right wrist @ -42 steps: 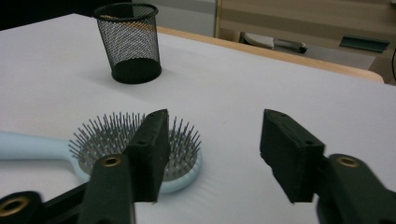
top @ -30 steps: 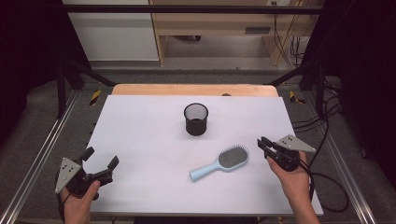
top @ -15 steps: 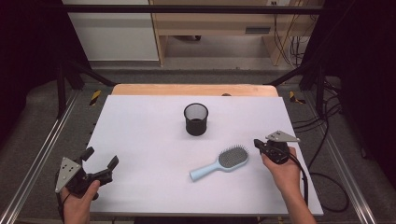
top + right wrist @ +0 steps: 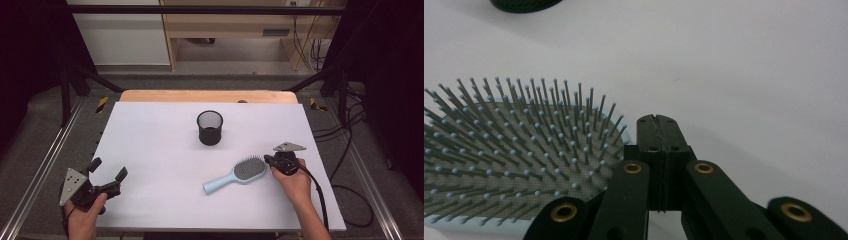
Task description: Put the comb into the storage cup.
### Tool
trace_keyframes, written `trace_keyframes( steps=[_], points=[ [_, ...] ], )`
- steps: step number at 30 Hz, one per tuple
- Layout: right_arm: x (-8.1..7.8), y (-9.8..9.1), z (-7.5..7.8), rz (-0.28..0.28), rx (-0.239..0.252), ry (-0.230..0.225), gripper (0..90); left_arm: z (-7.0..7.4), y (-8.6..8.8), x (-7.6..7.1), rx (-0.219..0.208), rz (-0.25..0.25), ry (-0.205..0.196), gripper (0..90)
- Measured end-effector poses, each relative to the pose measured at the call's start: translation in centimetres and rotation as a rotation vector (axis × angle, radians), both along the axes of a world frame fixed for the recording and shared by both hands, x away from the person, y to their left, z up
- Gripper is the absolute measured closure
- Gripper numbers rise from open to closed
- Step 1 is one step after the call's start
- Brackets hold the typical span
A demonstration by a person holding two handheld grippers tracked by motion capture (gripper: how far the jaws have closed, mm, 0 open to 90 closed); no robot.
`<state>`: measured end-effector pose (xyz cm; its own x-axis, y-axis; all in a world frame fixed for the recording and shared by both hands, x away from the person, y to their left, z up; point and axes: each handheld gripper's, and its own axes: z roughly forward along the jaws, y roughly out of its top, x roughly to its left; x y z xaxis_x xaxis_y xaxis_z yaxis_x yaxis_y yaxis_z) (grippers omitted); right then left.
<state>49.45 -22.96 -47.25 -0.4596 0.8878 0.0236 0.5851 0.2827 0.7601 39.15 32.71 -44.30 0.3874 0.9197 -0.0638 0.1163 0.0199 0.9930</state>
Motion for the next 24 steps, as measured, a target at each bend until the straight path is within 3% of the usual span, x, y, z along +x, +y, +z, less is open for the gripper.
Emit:
trace_keyframes(
  steps=[3, 10, 24],
  points=[
    [-0.1, -0.1, -0.1, -0.004, 0.028, 0.003, 90.0, 0.0, 0.0, 0.0, 0.0, -0.002, 0.001, 3.0],
    [-0.8, 0.0, -0.1, -0.001, 0.03, 0.009, 90.0, -0.1, -0.1, 0.1, 0.006, -0.002, 0.006, 3.0],
    [-2.7, 2.3, 0.1, 0.017, 0.046, 0.03, 90.0, -0.1, 0.1, 0.3, 0.007, 0.006, 0.014, 3.1]
  ],
)
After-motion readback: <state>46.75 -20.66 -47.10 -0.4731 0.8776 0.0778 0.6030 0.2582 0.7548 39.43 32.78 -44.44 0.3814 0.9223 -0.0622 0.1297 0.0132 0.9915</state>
